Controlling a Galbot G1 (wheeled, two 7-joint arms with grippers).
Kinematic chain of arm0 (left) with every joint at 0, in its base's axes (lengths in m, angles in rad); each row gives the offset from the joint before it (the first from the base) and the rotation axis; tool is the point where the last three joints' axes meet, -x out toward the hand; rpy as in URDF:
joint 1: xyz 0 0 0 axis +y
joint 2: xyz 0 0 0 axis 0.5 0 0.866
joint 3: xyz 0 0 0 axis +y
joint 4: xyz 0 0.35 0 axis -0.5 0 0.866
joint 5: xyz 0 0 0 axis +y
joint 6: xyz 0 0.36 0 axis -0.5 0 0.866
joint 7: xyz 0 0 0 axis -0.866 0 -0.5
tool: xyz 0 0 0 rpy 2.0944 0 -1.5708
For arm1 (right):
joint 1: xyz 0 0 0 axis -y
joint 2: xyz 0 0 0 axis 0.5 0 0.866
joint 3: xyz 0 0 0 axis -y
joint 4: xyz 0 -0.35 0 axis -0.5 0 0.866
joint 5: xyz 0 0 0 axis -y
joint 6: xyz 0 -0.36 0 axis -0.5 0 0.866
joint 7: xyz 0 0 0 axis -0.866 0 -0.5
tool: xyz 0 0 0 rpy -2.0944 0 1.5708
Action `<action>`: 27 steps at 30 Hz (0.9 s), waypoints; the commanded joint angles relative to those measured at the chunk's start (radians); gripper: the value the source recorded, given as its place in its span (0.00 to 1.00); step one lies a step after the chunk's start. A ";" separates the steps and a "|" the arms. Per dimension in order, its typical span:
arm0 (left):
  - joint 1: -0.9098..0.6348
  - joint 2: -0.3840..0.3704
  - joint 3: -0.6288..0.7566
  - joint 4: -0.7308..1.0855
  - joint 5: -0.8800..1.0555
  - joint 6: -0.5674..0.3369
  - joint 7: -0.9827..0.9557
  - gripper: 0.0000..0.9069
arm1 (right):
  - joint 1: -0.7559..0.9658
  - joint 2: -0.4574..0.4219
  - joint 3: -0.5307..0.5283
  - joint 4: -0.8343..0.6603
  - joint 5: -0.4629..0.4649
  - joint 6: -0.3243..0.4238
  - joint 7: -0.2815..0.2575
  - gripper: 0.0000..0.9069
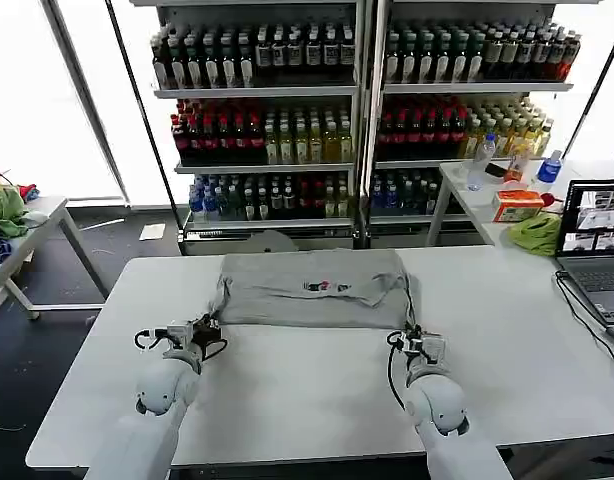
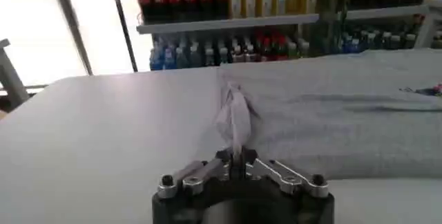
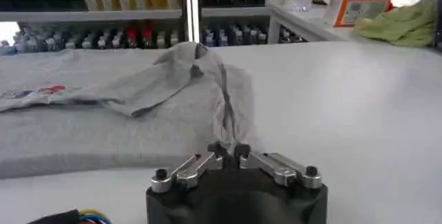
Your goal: Fold and organize the clothes.
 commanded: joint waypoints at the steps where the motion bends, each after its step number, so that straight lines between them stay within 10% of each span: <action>1: 0.070 0.006 -0.017 -0.127 0.000 0.000 -0.005 0.00 | -0.025 0.001 0.003 0.062 0.004 -0.002 0.007 0.00; 27: 0.692 -0.017 -0.101 -0.730 0.049 -0.034 -0.053 0.00 | -0.476 -0.128 0.076 0.556 0.023 -0.004 0.124 0.00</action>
